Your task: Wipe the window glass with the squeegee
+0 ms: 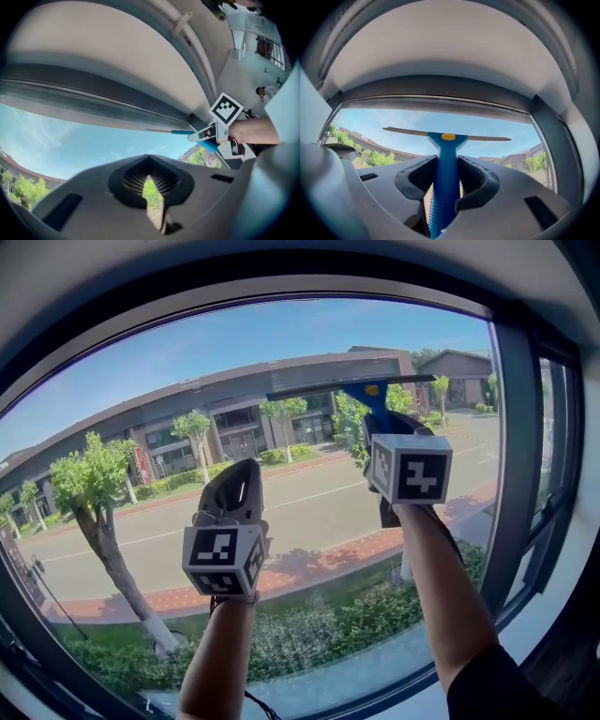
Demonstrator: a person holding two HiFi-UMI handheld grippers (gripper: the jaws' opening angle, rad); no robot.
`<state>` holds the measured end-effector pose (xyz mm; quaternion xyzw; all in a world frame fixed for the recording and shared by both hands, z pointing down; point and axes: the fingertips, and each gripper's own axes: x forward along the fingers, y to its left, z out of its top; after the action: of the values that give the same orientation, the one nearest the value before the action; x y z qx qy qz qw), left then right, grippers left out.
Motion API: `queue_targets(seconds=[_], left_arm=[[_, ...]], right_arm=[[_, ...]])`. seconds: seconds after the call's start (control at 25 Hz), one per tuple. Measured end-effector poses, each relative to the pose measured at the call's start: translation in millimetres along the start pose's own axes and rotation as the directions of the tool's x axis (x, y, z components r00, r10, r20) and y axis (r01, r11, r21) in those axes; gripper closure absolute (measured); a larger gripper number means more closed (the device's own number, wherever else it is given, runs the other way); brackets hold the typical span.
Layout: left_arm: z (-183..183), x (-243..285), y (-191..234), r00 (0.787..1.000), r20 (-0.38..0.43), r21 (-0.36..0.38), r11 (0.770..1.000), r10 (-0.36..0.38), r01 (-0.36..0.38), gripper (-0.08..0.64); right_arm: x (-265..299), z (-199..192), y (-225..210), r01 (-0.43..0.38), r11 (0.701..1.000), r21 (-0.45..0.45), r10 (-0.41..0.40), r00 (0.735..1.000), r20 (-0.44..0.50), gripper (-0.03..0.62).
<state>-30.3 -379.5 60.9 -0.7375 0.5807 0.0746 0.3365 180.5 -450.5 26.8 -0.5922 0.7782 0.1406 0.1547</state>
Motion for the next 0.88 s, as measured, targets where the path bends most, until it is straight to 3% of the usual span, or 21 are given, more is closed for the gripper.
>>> queue_targets(seconds=[0.88], left_arm=[[-32,-30,-22,0.999,-0.034,-0.053,0.999,-0.005,0.003,0.558]], right_arm=[[-24,-57,5,0.009,1.000,0.003,-0.008,0.998,-0.068,0.454]])
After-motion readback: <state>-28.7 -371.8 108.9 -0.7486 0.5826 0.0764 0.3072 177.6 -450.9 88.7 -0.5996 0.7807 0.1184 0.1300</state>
